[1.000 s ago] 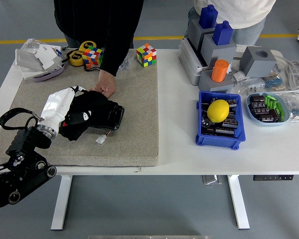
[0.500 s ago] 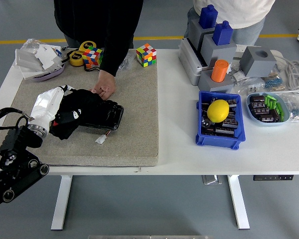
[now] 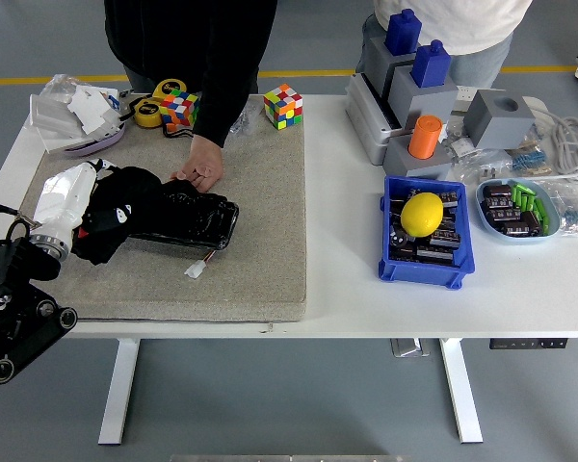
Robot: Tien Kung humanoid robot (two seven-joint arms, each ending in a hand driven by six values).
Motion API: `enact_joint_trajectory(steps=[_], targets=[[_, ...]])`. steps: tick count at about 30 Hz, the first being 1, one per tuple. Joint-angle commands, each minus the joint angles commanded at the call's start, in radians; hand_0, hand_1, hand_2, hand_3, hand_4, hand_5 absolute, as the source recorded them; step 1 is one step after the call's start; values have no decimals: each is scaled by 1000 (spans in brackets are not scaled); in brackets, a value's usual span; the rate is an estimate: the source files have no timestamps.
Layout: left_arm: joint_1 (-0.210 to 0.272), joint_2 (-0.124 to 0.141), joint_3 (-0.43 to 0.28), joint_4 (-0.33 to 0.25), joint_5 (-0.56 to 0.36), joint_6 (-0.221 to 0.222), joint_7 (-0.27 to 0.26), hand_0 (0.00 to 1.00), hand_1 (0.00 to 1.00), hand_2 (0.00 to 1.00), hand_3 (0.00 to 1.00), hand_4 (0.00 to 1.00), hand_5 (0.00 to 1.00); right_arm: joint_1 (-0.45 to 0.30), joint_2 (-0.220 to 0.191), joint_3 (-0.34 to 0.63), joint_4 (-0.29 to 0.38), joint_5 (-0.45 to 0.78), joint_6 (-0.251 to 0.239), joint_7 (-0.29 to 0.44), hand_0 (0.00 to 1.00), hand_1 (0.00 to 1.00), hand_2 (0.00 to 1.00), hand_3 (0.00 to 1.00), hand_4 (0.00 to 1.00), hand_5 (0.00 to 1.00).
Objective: Pick the rag up,wipe the panel,place it on the desk
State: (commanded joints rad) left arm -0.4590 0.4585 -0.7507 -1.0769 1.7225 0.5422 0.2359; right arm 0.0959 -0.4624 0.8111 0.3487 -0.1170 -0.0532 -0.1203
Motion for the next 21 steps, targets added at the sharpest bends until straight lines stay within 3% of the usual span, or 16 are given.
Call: enact_joint_trajectory(steps=[21], targets=[[28,6,-61,86,-3,8,-30,199,114,396,672,631,54,6,0,12,5,-10,-4,-1,725,655,679,634,998,609]])
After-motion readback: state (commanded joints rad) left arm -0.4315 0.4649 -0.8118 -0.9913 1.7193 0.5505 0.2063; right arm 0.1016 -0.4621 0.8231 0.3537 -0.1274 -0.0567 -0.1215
